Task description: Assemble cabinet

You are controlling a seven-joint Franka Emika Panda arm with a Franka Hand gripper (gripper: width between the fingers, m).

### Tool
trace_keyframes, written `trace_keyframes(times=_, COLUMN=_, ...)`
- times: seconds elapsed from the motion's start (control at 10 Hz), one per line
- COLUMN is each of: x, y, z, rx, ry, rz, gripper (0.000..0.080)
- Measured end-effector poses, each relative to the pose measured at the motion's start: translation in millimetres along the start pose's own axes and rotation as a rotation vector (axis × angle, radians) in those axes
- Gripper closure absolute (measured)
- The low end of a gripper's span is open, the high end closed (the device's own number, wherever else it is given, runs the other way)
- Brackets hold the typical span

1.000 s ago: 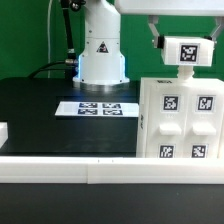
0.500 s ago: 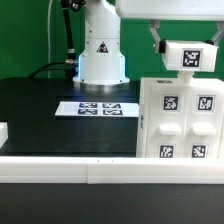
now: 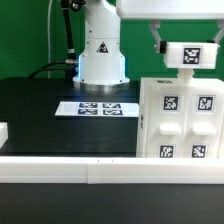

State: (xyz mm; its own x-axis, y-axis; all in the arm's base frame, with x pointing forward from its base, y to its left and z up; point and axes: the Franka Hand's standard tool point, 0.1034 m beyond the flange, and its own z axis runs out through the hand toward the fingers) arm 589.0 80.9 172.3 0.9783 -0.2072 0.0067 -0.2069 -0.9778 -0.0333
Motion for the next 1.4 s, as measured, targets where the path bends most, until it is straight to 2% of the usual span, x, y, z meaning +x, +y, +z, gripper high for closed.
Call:
trace_keyframes(times=0.3, x=-2.8, y=-1.9, z=1.0, rx=0.008, ry=0.005, rz=0.018, gripper=0.0236)
trace_keyframes(times=0.7, x=7.9, y=-7.7, z=3.4, rx=0.010, ry=0.016, rz=-0.006, gripper=0.0236)
trace_keyframes(times=1.1, x=7.1, y=-6.0, z=13.1, rx=0.008, ry=0.021, rz=-0.015, gripper=0.0236)
trace_keyframes(times=1.4, x=8.6, y=-7.9, z=13.4, rx=0.012, ry=0.036, rz=-0.017, gripper=0.0236)
